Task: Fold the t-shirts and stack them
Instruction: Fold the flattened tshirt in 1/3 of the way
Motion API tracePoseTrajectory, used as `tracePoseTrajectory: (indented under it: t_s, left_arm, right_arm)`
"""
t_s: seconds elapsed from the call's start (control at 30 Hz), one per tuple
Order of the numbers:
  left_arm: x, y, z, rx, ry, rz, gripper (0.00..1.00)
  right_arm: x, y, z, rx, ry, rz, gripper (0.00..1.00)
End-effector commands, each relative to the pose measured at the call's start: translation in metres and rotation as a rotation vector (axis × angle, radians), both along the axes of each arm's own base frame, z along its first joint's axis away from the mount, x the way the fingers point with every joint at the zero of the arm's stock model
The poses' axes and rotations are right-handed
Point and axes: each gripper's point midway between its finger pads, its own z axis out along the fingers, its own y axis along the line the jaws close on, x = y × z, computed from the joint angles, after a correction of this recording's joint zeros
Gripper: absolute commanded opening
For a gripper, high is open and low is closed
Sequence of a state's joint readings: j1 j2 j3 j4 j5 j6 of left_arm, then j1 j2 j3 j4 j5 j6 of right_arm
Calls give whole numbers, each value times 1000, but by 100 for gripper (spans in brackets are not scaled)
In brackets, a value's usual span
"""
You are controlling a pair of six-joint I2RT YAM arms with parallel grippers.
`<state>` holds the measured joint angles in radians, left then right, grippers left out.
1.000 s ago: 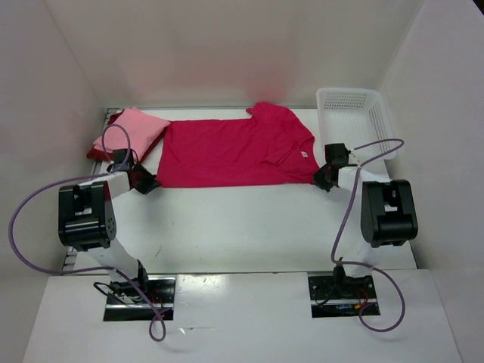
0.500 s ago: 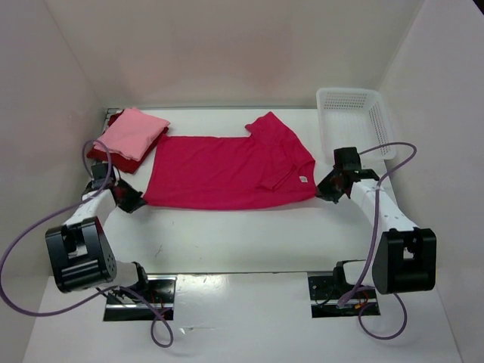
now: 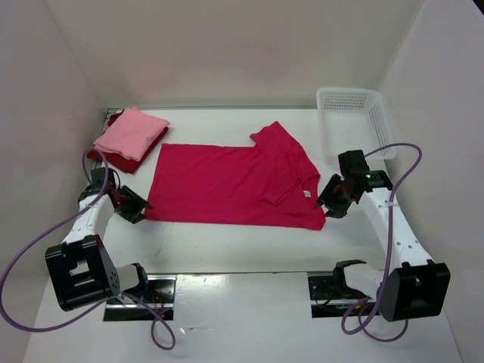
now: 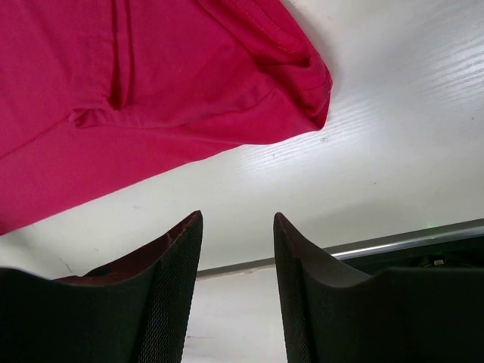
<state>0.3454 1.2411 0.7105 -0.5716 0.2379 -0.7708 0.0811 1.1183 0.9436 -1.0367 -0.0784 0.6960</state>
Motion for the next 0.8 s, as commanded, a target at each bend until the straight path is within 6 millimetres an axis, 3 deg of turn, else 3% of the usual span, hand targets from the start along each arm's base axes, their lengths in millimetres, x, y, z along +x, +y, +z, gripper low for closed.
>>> tracePoseTrajectory:
  t_s: [0.0, 0.03, 0.1, 0.13, 0.2, 0.23, 0.27, 0.3, 0.37, 0.4, 0.43, 0.5, 0.53, 0.67, 0.77]
  left_arm:
    - [0, 8, 10, 29, 17, 42, 50]
    - [0, 11, 11, 41, 21, 47, 55]
    - [7, 18, 20, 71, -1, 57, 65]
    - [12, 20, 23, 84, -24, 47, 74]
    - [21, 26, 31, 114, -62, 39, 78]
    - [28, 27, 38, 142, -90, 22, 79]
    - [32, 25, 39, 153, -107, 0, 74]
    - [44, 18, 46, 146, -172, -46, 63]
    - [53, -11, 48, 103, -227, -145, 34]
    - [64, -27, 55, 75, -286, -201, 30]
    - [62, -53, 52, 57, -273, -263, 26]
    - [71, -80, 53, 74, -306, -340, 24]
    - [70, -109, 55, 74, -311, -420, 24]
    - [69, -161, 40, 27, -290, -530, 26]
    - [60, -171, 21, 0, -244, -540, 26]
  right_arm:
    - [-5, -6, 11, -43, 7, 31, 48]
    - [-2, -5, 11, -42, -4, 31, 48]
    - [5, 0, 12, -25, -26, 46, 39]
    - [11, 7, 5, 7, -27, 58, 33]
    - [21, 13, -6, 25, -41, 67, 13]
    - [30, 20, -18, 49, -54, 76, 7]
    - [36, 29, -22, 96, -61, 77, 2]
    - [43, 30, -29, 102, -73, 67, 0]
    - [60, 36, -45, 113, -87, 54, 0]
    - [62, 41, -53, 106, -77, 57, 0]
    - [69, 38, -66, 86, -64, 48, 0]
    - [77, 32, -77, 45, -62, 21, 0]
    - [80, 28, -82, 25, -60, 13, 0]
    - [81, 19, -111, -35, -7, -17, 0]
    - [76, 6, -131, -102, 43, -59, 0]
